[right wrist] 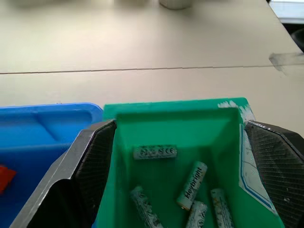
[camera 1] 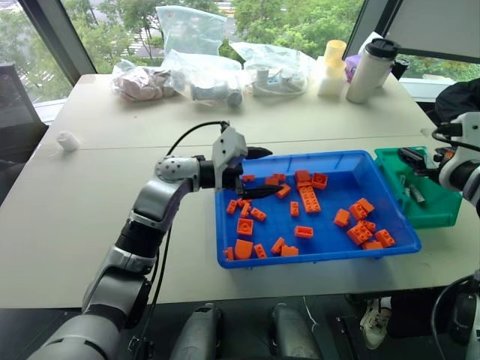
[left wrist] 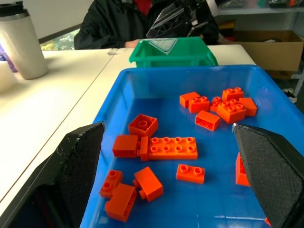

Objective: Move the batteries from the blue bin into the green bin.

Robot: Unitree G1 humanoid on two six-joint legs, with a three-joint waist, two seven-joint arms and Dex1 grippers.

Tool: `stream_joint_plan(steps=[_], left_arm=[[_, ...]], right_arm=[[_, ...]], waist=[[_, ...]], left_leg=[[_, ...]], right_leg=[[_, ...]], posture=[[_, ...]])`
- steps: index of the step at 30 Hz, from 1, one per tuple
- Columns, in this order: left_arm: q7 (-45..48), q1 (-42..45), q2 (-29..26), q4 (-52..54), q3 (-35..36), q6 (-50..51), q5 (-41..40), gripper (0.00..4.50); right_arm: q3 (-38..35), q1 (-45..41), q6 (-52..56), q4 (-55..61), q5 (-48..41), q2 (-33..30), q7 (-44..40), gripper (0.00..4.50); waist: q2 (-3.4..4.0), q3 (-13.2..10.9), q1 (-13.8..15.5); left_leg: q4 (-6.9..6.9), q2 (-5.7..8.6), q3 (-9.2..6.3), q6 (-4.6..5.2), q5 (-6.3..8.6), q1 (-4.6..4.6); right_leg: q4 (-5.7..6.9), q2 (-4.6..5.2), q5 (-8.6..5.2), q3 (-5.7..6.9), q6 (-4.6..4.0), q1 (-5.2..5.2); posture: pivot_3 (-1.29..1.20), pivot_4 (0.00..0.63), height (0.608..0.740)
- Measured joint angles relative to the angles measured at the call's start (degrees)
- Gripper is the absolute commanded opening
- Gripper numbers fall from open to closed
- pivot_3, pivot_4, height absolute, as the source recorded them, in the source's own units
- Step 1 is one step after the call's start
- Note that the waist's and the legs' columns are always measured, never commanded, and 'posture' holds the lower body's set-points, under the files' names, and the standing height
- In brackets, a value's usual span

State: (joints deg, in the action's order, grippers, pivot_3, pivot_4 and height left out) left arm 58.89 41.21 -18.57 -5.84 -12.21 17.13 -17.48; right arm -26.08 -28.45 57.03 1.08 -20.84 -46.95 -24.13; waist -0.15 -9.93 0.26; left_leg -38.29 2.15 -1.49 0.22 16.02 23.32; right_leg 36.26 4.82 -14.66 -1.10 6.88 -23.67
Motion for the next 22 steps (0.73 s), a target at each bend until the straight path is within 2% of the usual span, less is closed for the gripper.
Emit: stream_joint_plan(steps=[2,5,10,12,16,22], left_arm=[[-1.5,-1.6,-1.2,2.8,1.3,1.5,-0.7,4.5],[-6.3,-5.1,-4.7,8.7,7.6,5.9,-2.7,4.5],[-12.1,-11.5,-9.5,19.9,15.9,14.9,-7.6,4.5],[-16.4,-18.0,-10.6,26.9,19.3,19.4,-9.1,4.5],[-28.1,-27.6,-7.7,33.5,24.5,23.3,-7.8,4.5],[-39.6,-35.2,-0.7,38.6,24.7,23.2,-5.1,4.5]], right_arm=[[-0.8,1.1,-2.2,2.9,-2.2,2.6,-1.8,4.48],[-1.1,7.1,-5.0,10.9,-8.4,8.2,-6.9,4.48],[-4.4,13.0,-9.2,16.1,-11.6,8.9,-8.5,4.48],[-7.3,17.5,-13.9,19.0,-12.0,10.7,-9.0,4.48],[-9.6,23.8,-19.1,21.0,-12.8,15.1,-8.7,4.48],[-7.8,27.8,-25.2,22.6,-14.1,19.8,-8.6,4.48]], waist=[[-0.02,0.0,0.0],[-0.01,0.0,-0.7],[-0.01,0.0,-0.6],[-0.04,0.0,-0.6],[-0.04,0.0,-0.7],[-0.04,0.0,-0.6]], left_leg=[[0.01,-0.03,-0.03,0.0,0.0,0.0],[0.06,-0.11,-0.08,-0.01,0.0,0.03],[0.01,0.01,-0.07,-0.02,-0.01,0.01],[0.04,0.0,-0.09,-0.02,0.0,-0.05],[0.03,0.01,-0.08,-0.08,-0.03,-0.08],[0.15,0.01,-0.07,-0.07,0.01,-0.63]], right_leg=[[-0.02,-0.03,0.0,0.0,0.0,0.01],[0.06,-0.1,0.0,-0.02,0.0,-0.1],[0.07,0.06,0.0,-0.03,0.0,-0.01],[0.06,0.06,0.0,-0.04,0.0,0.04],[0.09,0.1,0.01,-0.06,0.01,0.04],[-0.02,0.1,0.0,-0.06,0.0,0.56]], posture=[[0.0,0.15,0.74],[0.0,0.15,0.74],[0.0,0.15,0.74],[0.0,0.15,0.74],[0.0,0.15,0.74],[0.0,0.15,0.74]])
